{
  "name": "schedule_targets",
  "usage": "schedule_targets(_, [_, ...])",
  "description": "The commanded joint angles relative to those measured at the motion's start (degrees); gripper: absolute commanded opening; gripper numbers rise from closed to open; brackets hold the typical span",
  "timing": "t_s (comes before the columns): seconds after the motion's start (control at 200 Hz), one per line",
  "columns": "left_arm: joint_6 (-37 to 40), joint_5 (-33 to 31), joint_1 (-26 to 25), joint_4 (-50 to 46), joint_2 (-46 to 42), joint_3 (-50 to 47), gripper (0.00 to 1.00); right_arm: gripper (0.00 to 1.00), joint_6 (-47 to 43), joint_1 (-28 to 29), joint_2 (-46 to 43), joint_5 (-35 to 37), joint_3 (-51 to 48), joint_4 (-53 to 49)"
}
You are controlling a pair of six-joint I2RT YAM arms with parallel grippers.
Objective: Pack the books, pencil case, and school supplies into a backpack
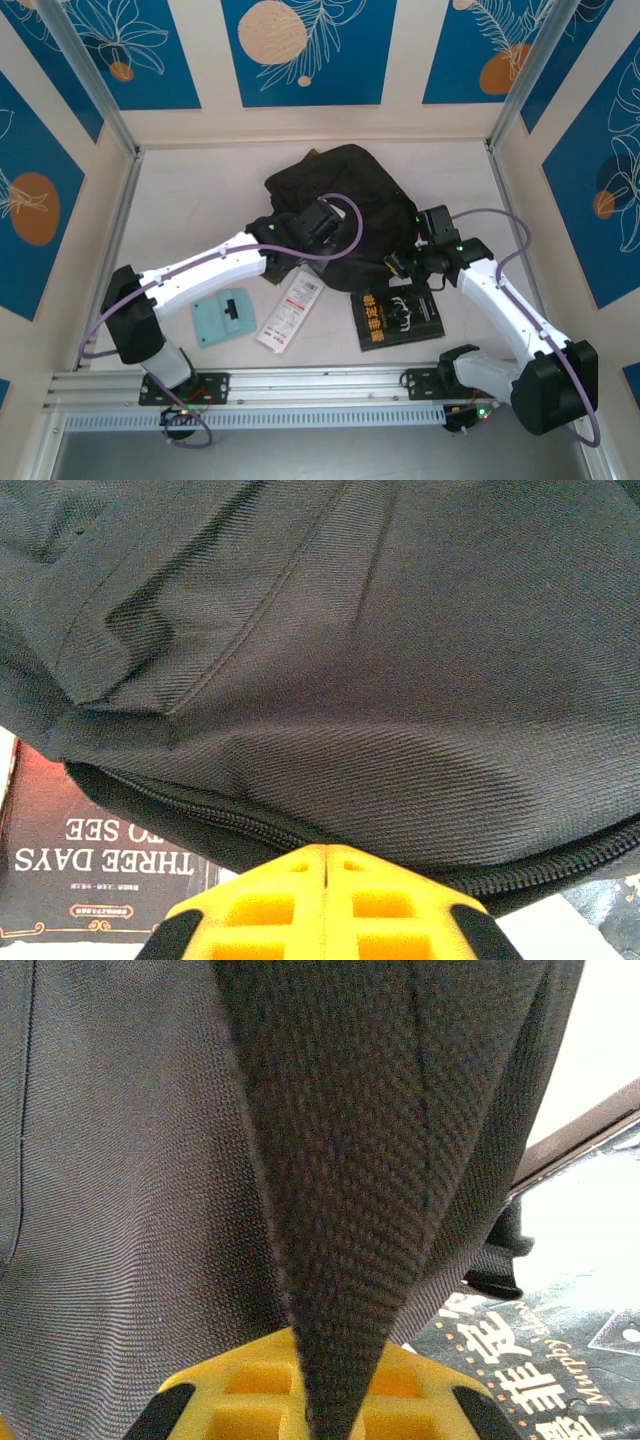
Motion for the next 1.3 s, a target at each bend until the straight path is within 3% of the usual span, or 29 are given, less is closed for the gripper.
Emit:
schedule_targets(0.0, [1.25,-2.82,2.33,-5.15,-2.62,-1.43,0.0,0.0,-3.71,-1.55,-0.39,4.89,1.91,-3.54])
schedule_targets(0.175, [1.65,1.38,2.04,-3.78,-4.0,-1.21,0.0,0.0,-7.73,-1.31,2.14,3.04,5.28,-1.75])
schedule_targets(0.38, [3.19,2.49,-1.75,-5.48,-4.1,3.24,0.0,0.01,-16.89,-1.68,6.21,9.16,14.49,-2.56])
schedule_targets(0.58, [-0.41,9.61,-5.7,-2.29,-1.06,5.25,0.0,0.05,-19.08,-3.5,12.65,13.37,23.23,-6.4])
schedule_targets(0.615, [-0.98,10.16,-6.27,-1.99,0.22,6.31,0.0,0.11,-19.08,-4.02,13.66,13.38,24.25,-7.0])
schedule_targets(0.72, [-2.25,10.95,-6.71,-1.06,3.47,9.18,0.0,0.44,-16.42,-4.97,14.63,15.04,26.78,-10.3])
schedule_targets(0.805, [-2.17,9.39,-6.55,0.07,5.52,10.96,0.0,0.59,-14.1,-4.91,12.13,16.93,26.81,-12.15])
schedule_targets(0.845, [-2.3,9.28,-6.2,-0.16,6.78,12.27,0.0,0.62,-12.71,-5.08,10.37,17.69,26.11,-12.94])
schedule_targets(1.025, [-4.03,12.56,-5.82,1.24,9.51,14.29,0.0,0.59,-5.95,-7.43,0.39,12.67,18.44,-14.06])
schedule_targets(1.19, [-5.57,13.89,-5.83,2.49,8.31,11.67,0.0,0.31,2.9,-10.83,-8.48,-1.23,6.84,-9.54])
schedule_targets(1.295, [-6.52,14.31,-5.84,3.43,6.83,9.54,0.0,0.3,8.52,-10.33,-11.2,-9.22,0.59,-3.01])
